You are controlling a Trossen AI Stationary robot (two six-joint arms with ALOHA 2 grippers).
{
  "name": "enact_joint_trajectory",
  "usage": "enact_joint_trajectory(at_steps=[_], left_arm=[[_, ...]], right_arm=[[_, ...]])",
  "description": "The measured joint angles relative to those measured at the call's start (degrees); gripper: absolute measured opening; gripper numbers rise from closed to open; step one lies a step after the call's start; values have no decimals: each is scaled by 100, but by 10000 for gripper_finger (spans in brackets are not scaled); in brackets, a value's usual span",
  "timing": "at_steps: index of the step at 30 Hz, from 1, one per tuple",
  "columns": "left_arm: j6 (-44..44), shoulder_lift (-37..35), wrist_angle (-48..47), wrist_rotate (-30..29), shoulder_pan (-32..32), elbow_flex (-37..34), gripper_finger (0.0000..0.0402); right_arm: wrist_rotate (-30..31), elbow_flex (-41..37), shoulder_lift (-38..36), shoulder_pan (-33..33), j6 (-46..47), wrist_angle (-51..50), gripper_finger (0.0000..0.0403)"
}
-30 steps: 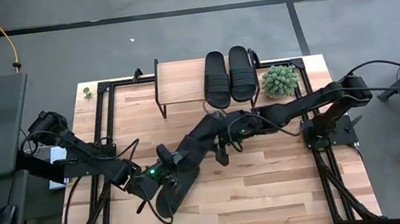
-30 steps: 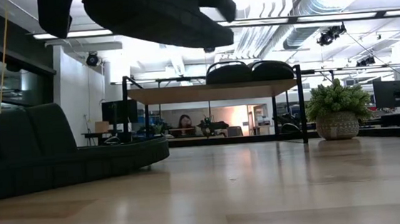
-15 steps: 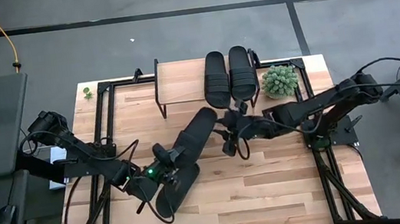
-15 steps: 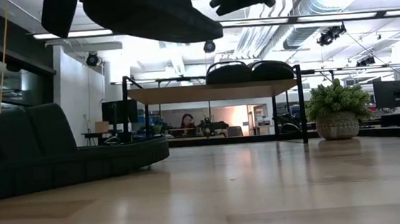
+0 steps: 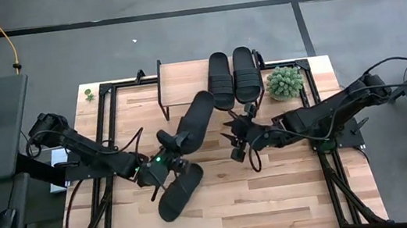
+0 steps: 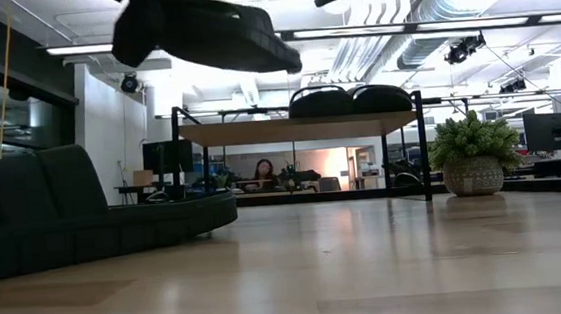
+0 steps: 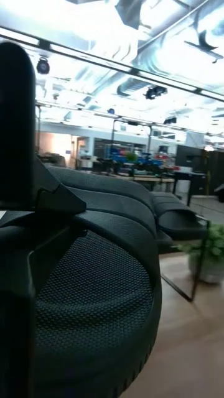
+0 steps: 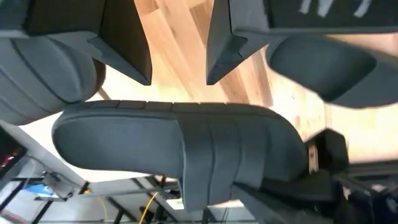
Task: Pick and place slides into the shelf
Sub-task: Put the black slipper on the shelf
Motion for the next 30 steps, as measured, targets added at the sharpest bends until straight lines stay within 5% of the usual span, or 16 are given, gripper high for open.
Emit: enact_joint_trajectory(at_steps=[23,30], left_arm=[[678,4,112,403,1468,-4,6],[677,4,114,962,1873,-4,10]], right_arm=[[253,0,-175,272,133,-282,142],[257,0,-175,272,133,-282,142]])
